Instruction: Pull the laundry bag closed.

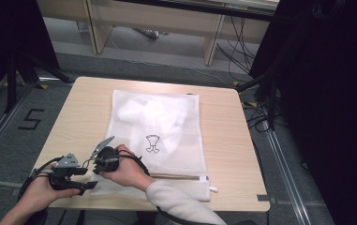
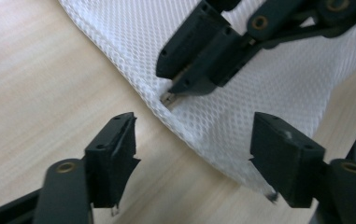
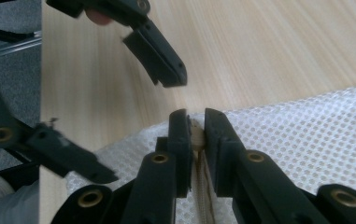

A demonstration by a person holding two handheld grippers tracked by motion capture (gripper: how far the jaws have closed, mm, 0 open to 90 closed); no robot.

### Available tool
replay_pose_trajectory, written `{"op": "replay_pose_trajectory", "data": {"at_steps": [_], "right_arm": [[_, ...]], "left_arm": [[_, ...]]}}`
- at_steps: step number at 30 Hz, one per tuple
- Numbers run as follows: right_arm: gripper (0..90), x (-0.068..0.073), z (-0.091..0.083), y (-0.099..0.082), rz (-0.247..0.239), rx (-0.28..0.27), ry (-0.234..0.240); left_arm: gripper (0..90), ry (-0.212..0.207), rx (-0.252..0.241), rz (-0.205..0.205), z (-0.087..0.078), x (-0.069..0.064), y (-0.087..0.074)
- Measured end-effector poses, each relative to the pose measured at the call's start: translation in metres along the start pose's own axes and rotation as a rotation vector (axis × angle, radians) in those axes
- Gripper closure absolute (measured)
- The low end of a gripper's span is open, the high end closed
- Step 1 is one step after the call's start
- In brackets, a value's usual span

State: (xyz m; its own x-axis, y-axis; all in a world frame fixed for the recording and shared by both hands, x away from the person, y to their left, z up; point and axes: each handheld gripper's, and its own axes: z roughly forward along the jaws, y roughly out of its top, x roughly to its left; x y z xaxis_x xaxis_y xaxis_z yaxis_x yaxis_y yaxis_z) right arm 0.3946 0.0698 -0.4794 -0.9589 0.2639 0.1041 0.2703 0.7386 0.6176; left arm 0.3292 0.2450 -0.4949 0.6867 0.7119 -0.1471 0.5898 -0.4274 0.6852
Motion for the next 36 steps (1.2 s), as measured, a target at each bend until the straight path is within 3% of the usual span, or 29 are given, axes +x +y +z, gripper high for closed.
{"op": "replay_pose_trajectory", "data": {"at_steps": [1,3,4,5,6,8,14,17,20,22,26,36], "right_arm": [[82.1,0.001,-0.003,0.001,0.012,0.000,-0.001],[82.1,0.000,-0.005,0.002,-0.001,-0.015,0.000],[82.2,0.002,-0.012,0.004,0.005,-0.018,-0.005],[82.2,0.002,-0.014,0.004,0.002,-0.023,-0.011],[82.2,0.002,-0.017,0.005,-0.009,-0.025,-0.014],[82.2,0.003,-0.021,0.006,-0.015,-0.028,-0.020],[82.2,0.002,-0.028,0.006,-0.036,-0.031,-0.040],[82.2,0.003,-0.030,0.006,-0.023,-0.038,-0.026],[82.2,0.003,-0.030,0.005,-0.028,-0.034,-0.026],[82.1,0.003,-0.031,0.004,-0.031,-0.029,-0.026],[82.2,0.002,-0.031,-0.003,-0.018,-0.016,-0.022],[82.3,0.002,-0.034,-0.015,-0.024,0.018,-0.016]], "left_arm": [[34.2,0.001,-0.006,0.018,-0.001,0.001,0.001],[34.8,0.001,-0.016,-0.006,0.000,0.000,0.002],[35.7,-0.005,-0.011,0.011,0.000,0.001,0.002],[35.8,-0.019,0.026,0.042,0.000,0.002,0.003],[36.2,-0.019,0.026,0.042,0.000,0.002,0.003],[37.2,-0.034,-0.006,-0.003,0.003,-0.002,0.004],[42.4,-0.067,-0.016,-0.044,0.008,-0.006,0.006],[55.0,-0.094,-0.033,-0.087,0.011,-0.007,0.007],[62.7,-0.103,-0.032,-0.085,0.012,-0.006,0.007],[66.3,-0.092,-0.029,-0.055,0.011,-0.006,0.007],[77.9,-0.098,-0.027,-0.067,0.012,-0.008,0.008],[85.3,-0.105,-0.046,-0.098,0.009,-0.009,0.010]]}}
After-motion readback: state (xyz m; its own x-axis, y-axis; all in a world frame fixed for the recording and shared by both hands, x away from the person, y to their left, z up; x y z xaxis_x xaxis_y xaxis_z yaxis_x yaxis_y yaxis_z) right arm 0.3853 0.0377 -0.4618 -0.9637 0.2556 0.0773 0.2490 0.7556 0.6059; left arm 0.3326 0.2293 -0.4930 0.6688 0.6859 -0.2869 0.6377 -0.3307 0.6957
